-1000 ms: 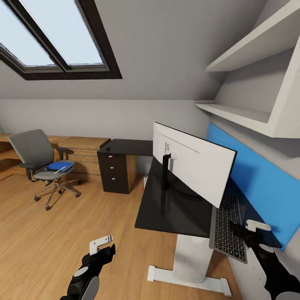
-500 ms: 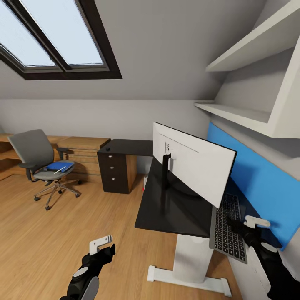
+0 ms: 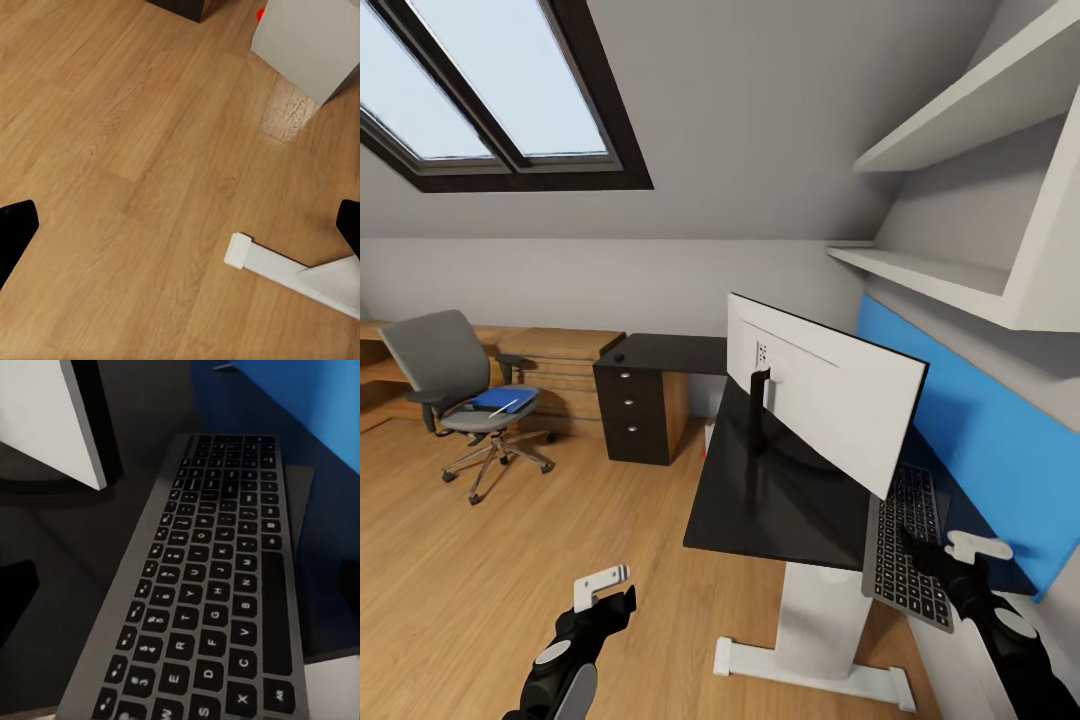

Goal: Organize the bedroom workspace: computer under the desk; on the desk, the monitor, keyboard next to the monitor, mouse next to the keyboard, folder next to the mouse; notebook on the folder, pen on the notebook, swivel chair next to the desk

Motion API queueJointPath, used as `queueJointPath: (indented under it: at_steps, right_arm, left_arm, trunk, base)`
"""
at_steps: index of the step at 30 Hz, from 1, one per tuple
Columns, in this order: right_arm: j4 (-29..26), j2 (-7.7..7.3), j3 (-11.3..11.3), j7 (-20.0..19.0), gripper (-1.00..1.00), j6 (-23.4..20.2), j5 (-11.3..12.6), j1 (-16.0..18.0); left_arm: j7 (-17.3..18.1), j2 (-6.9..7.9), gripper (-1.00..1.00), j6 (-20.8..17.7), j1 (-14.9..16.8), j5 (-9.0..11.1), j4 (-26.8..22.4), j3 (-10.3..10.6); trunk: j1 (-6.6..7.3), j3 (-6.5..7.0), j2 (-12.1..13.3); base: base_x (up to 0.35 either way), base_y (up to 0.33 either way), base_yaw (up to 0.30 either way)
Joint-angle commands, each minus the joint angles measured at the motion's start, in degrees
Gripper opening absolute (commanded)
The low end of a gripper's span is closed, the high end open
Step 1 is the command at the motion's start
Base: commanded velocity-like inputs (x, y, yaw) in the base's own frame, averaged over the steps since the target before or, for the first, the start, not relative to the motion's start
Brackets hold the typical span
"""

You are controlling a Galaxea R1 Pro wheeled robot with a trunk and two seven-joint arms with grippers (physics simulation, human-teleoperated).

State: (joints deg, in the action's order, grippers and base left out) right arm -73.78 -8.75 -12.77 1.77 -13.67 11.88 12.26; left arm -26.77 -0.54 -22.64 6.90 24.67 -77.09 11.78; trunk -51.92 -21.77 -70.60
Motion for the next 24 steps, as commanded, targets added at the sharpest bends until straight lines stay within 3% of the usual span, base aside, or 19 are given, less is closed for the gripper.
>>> queueJointPath:
  at_steps: [1,5,7,24]
  right_arm:
    - [-0.22,0.07,0.04,0.12,1.0,-0.24,0.63,-0.07]
    - [-0.33,0.19,0.03,0.09,1.0,-0.15,0.62,-0.12]
    - [-1.67,1.69,0.02,0.16,1.0,-0.28,0.54,-0.15]
    - [-1.64,1.89,0.02,0.16,1.0,-0.26,0.68,-0.13]
  left_arm:
    - [-0.48,0.02,1.0,-0.12,0.03,0.51,-0.08,0.08]
    - [-0.49,0.02,1.0,-0.1,0.04,0.54,-0.08,0.08]
    - [-0.56,0.02,1.0,-0.11,0.04,0.59,-0.08,0.1]
    - [-0.74,-0.16,1.0,-0.04,0.04,0.56,2.09,0.99]
  trunk:
    - [0.0,-0.07,-0.04]
    - [0.0,-0.07,-0.04]
    - [0.0,-0.07,-0.04]
    - [0.0,-0.07,-0.04]
  base:
    - [0.0,0.0,0.0]
    - [-0.006,0.005,0.0]
    - [-0.234,0.181,0.0]
    - [-0.268,0.2,0.0]
